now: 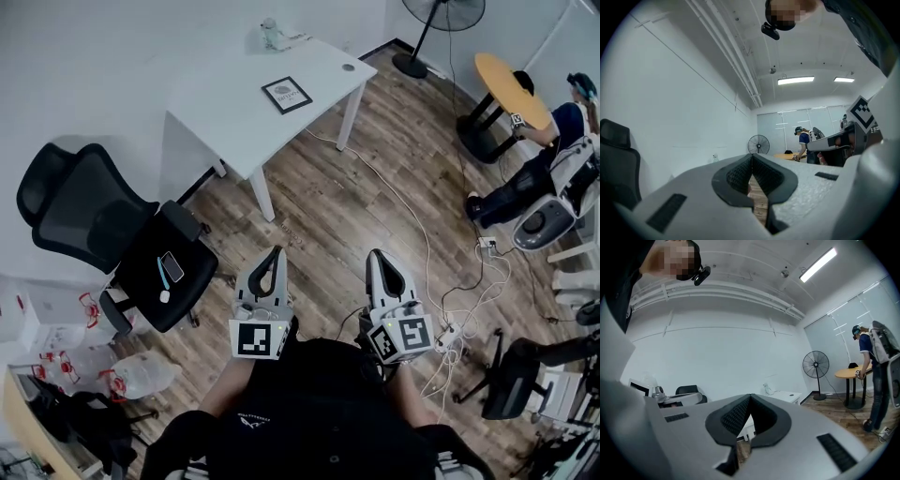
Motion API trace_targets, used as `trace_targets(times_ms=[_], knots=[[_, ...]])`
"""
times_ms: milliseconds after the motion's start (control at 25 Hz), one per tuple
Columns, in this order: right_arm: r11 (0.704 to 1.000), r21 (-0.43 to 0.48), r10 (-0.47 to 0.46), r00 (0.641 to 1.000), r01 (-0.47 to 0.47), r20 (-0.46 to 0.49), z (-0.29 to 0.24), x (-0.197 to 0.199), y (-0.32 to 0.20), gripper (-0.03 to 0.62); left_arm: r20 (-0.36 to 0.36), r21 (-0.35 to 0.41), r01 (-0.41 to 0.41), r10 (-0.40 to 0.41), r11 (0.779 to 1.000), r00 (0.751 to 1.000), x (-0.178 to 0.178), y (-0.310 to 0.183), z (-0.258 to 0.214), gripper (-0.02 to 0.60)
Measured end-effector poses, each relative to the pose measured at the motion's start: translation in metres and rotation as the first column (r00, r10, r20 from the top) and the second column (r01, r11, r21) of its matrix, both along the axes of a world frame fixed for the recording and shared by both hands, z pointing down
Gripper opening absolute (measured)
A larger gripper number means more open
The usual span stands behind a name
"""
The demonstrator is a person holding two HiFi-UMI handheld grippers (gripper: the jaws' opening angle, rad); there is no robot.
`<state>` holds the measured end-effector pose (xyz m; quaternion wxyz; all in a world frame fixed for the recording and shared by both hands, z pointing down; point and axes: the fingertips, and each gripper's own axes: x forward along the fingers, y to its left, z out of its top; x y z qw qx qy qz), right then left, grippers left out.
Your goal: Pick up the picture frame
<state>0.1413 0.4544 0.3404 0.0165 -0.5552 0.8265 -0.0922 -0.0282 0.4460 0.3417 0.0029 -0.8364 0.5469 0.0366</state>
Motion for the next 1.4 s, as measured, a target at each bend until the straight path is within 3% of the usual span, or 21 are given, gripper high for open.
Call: trace_targets(times_ms=[320,560,760,1080,1400], knots=[[0.999,0.006,0.049,0.999,-0.049,0.002,0.001,-0.028,-0.074,-0.002,0.003,0.019,-0.06,0.059,0.998,0.998,-0.024,-0.085,-0.004,0.007],[0.997,0.039,0.069,0.998,-0.069,-0.003,-0.001,-0.056,-0.11,-0.002,0.009,0.022,-0.075,0.075,0.997,0.997,-0.051,-0.124,0.001,0.008],[0.999,0.009,0.052,0.999,-0.052,-0.011,0.01,-0.068,-0.124,-0.002,0.003,0.007,-0.08,0.08,0.997,0.997,-0.061,-0.138,0.009,0.008],[0.997,0.002,0.076,0.997,-0.076,-0.009,0.016,-0.049,-0.151,-0.002,0.02,-0.028,-0.132,0.132,0.991,0.991,-0.039,-0.165,0.021,0.008],[0.999,-0.001,0.038,0.999,-0.038,0.006,0.022,-0.02,-0.209,-0.002,0.022,-0.021,-0.069,0.07,0.997,0.997,-0.015,-0.213,0.019,0.008]])
